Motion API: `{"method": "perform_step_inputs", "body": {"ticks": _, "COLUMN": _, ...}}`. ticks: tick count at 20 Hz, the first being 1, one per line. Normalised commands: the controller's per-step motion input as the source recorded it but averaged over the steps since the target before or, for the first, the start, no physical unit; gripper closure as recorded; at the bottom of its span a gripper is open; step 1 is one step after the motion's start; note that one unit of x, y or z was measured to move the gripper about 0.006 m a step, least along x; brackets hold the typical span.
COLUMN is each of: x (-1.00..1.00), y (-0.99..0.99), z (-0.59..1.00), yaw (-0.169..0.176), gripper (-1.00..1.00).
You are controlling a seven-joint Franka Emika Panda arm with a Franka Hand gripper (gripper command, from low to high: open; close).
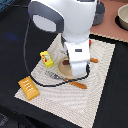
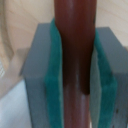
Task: Interact with the objects in diverse but meaningful ways.
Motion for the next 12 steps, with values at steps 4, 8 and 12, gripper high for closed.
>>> {"method": "perform_step_inputs", "body": {"ticks": 4, "x": -0.05, "y": 0.0, "z": -0.1, "yaw": 0.05, "gripper": -1.0}}
{"method": "perform_step_inputs", "body": {"ticks": 8, "x": -0.04, "y": 0.03, "z": 0.1, "yaw": 0.077, "gripper": -1.0}}
{"method": "perform_step_inputs", "body": {"ticks": 12, "x": -0.04, "y": 0.18, "z": 0.68, "yaw": 0.083, "gripper": -1.0}}
